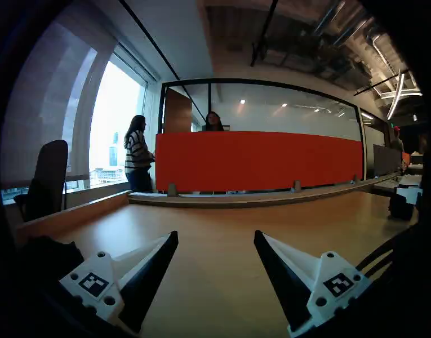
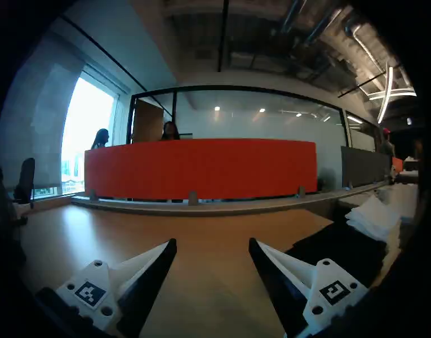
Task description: Fold towel
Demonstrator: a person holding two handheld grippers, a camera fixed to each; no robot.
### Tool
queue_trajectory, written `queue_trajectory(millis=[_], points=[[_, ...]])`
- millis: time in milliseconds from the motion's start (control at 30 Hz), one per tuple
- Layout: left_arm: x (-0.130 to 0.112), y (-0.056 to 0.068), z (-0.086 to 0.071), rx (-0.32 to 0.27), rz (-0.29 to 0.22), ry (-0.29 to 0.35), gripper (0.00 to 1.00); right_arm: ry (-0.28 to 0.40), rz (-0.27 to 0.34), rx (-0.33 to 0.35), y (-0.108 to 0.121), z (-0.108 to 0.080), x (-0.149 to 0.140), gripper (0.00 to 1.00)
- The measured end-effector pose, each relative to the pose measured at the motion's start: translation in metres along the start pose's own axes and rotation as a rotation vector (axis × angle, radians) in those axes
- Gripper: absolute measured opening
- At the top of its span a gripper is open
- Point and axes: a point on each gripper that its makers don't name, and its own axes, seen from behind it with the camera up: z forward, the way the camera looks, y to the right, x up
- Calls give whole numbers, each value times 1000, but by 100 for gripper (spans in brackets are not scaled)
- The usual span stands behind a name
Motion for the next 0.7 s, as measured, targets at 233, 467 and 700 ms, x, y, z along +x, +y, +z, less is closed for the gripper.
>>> queue_trajectory(millis=[233, 467, 700], points=[[0, 0, 0, 0, 0, 0, 100, 0, -19, 11, -7, 2, -2, 99], [0, 0, 0, 0, 0, 0, 100, 0, -18, 4, -3, 1, -2, 99], [0, 0, 0, 0, 0, 0, 100, 1, -19, 8, -8, -1, -3, 99]])
